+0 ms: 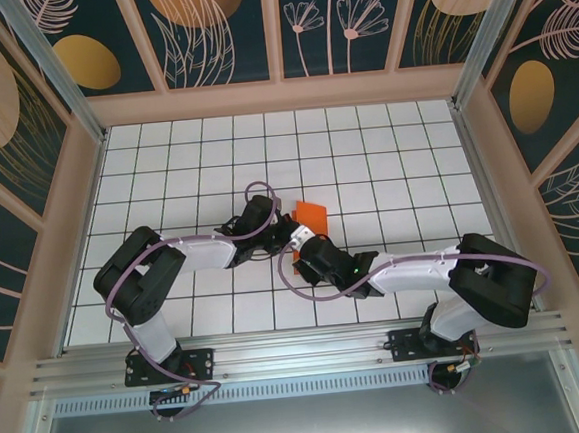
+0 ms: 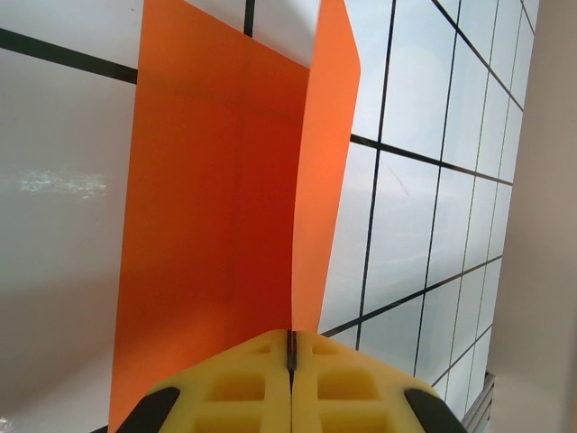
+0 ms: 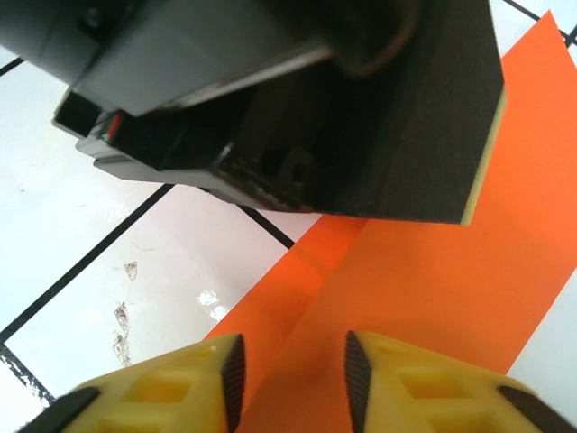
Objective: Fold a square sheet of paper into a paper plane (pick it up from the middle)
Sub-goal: Fold the triangle a second time at the center of the table.
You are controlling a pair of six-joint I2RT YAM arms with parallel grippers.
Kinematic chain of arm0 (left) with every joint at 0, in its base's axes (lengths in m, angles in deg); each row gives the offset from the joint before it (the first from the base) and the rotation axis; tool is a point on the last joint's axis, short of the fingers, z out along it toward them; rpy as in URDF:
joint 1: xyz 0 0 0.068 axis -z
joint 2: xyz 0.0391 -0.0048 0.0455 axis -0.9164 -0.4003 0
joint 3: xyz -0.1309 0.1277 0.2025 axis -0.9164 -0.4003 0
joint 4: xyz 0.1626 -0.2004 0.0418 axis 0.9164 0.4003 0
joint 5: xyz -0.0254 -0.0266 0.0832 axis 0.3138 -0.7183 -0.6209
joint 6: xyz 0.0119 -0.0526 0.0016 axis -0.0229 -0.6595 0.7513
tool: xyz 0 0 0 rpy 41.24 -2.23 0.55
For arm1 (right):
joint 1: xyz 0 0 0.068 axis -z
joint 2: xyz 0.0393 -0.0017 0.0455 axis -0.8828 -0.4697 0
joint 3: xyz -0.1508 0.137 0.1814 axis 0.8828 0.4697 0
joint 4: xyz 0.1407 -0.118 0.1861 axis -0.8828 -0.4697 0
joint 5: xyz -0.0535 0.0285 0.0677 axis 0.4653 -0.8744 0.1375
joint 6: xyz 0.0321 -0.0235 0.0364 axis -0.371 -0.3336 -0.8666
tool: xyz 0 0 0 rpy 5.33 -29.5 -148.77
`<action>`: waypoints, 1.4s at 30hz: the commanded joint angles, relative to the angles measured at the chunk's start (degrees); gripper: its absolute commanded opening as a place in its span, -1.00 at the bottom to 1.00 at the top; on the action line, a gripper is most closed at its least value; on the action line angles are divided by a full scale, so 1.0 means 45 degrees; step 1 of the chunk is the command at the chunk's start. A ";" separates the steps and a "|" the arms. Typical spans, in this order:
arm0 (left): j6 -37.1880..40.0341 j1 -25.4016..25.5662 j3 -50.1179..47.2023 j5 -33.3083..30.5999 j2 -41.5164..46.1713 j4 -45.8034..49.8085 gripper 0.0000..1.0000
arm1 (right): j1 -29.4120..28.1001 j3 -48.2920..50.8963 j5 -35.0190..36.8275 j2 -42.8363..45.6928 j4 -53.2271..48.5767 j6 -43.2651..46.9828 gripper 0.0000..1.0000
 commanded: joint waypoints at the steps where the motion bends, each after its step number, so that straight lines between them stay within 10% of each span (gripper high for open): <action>1: 0.0213 -0.0036 0.0307 -0.0046 -0.0005 0.0248 -0.83 | -0.0124 -0.0185 0.0196 0.0249 -0.0204 -0.0242 -0.38; 9: 0.0240 -0.0038 0.0272 -0.0098 0.0050 0.0328 -0.61 | 0.0002 -0.0037 0.0121 0.0492 -0.0208 -0.0376 -0.79; 23: 0.0777 -0.0065 -0.0337 -0.2764 0.1965 0.1509 0.17 | 0.2428 0.0973 -0.6088 0.1192 0.2191 -0.2362 -1.00; 42: 0.0845 -0.0061 -0.1532 -0.1200 0.1771 -0.0283 -0.69 | 0.5891 0.1932 -1.0042 -0.0546 0.3992 -0.5605 -1.00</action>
